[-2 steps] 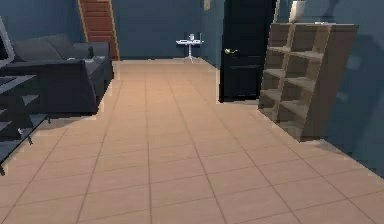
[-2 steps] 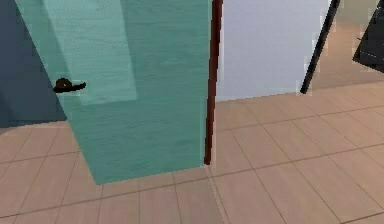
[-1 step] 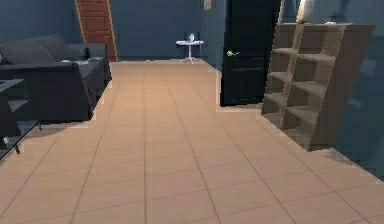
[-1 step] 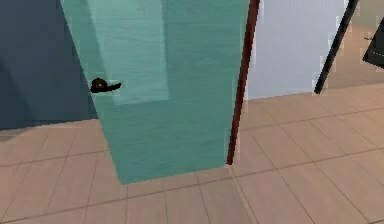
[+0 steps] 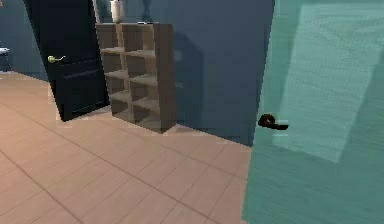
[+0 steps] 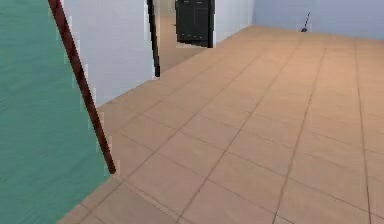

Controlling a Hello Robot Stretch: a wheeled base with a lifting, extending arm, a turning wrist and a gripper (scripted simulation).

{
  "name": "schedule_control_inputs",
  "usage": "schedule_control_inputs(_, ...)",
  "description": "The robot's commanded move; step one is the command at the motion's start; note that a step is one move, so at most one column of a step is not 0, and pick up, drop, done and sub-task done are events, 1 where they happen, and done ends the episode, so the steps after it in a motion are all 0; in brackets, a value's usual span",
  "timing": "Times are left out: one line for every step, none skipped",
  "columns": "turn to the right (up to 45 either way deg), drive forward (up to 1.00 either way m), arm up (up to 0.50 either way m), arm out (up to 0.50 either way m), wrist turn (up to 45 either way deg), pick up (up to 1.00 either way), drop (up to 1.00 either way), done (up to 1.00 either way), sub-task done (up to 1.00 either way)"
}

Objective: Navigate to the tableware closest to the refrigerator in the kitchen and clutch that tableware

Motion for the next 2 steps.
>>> schedule_control_inputs(30.0,0.0,0.0,0.0,0.0,0.0,0.0,0.0,0.0)
schedule_control_inputs(3.0,0.0,0.0,0.0,0.0,0.0,0.0,0.0,0.0)
